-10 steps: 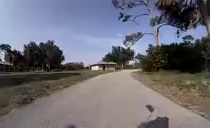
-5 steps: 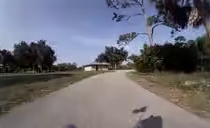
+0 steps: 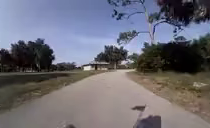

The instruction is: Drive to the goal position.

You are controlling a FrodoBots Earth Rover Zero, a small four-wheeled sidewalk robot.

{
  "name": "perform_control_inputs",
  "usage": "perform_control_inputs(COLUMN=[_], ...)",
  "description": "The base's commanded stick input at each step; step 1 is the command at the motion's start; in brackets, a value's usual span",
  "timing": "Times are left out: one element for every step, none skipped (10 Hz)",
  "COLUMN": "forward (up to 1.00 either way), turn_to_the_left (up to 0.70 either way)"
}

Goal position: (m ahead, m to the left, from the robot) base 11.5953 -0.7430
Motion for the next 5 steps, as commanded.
perform_control_inputs(forward=[1.0, 1.0, 1.0, 1.0, 1.0], turn_to_the_left=[0.0, 0.0, 0.0, 0.0, 0.0])
